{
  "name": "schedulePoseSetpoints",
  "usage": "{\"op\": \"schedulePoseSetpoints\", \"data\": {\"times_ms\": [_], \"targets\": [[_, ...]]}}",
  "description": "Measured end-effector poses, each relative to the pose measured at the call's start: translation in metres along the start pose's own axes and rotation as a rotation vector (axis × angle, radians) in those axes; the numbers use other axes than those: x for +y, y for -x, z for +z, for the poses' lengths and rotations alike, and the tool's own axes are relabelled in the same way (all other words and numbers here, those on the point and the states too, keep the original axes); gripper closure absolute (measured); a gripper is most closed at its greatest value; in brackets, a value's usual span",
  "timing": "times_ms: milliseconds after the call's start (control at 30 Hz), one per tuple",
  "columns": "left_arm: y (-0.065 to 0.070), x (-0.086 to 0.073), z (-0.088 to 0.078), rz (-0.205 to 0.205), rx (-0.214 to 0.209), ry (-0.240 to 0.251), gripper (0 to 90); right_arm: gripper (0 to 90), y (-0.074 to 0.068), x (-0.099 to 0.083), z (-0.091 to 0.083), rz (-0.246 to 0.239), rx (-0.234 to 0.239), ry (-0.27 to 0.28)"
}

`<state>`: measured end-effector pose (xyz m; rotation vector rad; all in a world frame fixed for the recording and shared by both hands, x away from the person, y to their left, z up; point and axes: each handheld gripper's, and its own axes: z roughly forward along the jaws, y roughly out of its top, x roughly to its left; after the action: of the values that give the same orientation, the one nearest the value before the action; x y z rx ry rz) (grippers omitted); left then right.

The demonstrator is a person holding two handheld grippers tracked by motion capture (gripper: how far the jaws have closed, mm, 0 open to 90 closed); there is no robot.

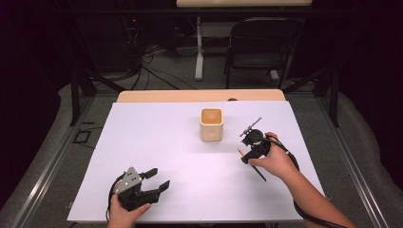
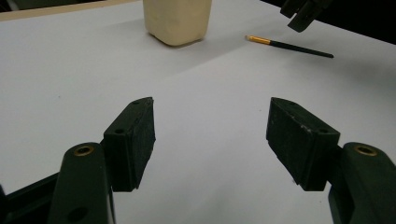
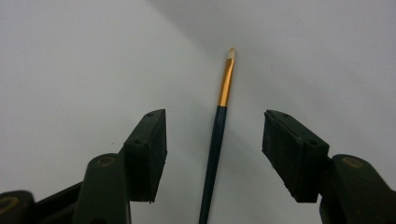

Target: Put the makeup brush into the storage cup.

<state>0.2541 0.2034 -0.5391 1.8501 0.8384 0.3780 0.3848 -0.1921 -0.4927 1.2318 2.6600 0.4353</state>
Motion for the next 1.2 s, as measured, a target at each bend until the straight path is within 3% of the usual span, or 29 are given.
{"op": "schedulePoseSetpoints", "data": {"times_ms": [100,133,167,200,233,267,367,400,467,533,567,633,667,733,767,800,900,933,1033,1200], "targets": [[0.000,0.000,0.000,-0.003,-0.002,0.000,32.8,39.8,0.000,0.002,0.003,0.006,0.004,-0.008],[0.000,0.000,0.000,-0.005,-0.003,0.000,32.8,39.8,0.001,0.004,0.002,-0.002,0.000,-0.049],[0.000,0.000,0.000,-0.004,-0.003,0.000,32.8,39.8,0.000,0.004,0.005,0.011,0.004,-0.023],[0.000,0.000,0.000,-0.002,-0.003,0.002,32.8,39.8,0.001,0.005,0.003,0.008,0.001,-0.056],[0.000,0.000,0.000,-0.004,-0.001,0.001,32.8,39.9,0.001,0.005,0.006,0.007,0.000,-0.030],[0.000,0.000,0.000,-0.004,-0.003,0.000,32.8,40.1,0.001,0.006,0.004,0.009,-0.001,-0.066],[0.000,0.000,0.000,-0.005,-0.003,0.000,32.8,40.1,0.003,0.007,0.006,0.013,-0.007,-0.073],[0.000,0.000,0.000,-0.002,-0.002,-0.001,32.8,40.1,0.002,0.006,0.008,0.027,-0.007,-0.047],[0.000,0.000,0.000,-0.001,-0.002,-0.001,32.8,39.6,0.005,0.008,0.007,0.015,-0.009,-0.080],[0.000,0.000,0.000,0.000,-0.002,-0.002,32.8,39.3,0.005,0.009,0.008,0.020,-0.018,-0.080],[0.000,0.000,0.000,0.000,-0.002,-0.002,32.8,39.2,0.005,0.009,0.010,0.028,-0.016,-0.053],[0.000,0.000,0.001,-0.001,-0.003,-0.002,32.8,39.2,0.006,0.011,0.009,0.024,-0.020,-0.075],[-0.001,0.000,0.001,-0.001,-0.006,-0.002,32.8,39.2,0.006,0.011,0.011,0.031,-0.015,-0.054],[-0.001,-0.001,0.001,-0.005,-0.006,-0.002,32.8,39.2,0.007,0.013,0.010,0.036,-0.012,-0.083],[-0.001,-0.001,0.001,-0.005,-0.005,-0.003,32.8,39.3,0.007,0.013,0.013,0.035,-0.015,-0.053],[-0.001,-0.001,0.001,-0.005,-0.004,-0.004,32.8,39.3,0.007,0.015,0.011,0.030,-0.017,-0.087],[-0.001,-0.001,0.001,-0.006,-0.003,-0.005,32.8,40.0,0.006,0.017,0.012,0.044,-0.009,-0.075],[-0.001,-0.001,0.001,-0.006,-0.004,-0.006,32.8,40.2,0.007,0.017,0.015,0.037,-0.009,-0.049],[-0.001,-0.001,0.001,-0.006,-0.005,-0.006,32.8,40.3,0.006,0.021,0.014,0.032,-0.010,-0.091],[-0.002,-0.001,0.000,-0.004,-0.004,-0.005,32.8,40.3,0.006,0.026,0.019,0.034,-0.021,-0.075]]}}
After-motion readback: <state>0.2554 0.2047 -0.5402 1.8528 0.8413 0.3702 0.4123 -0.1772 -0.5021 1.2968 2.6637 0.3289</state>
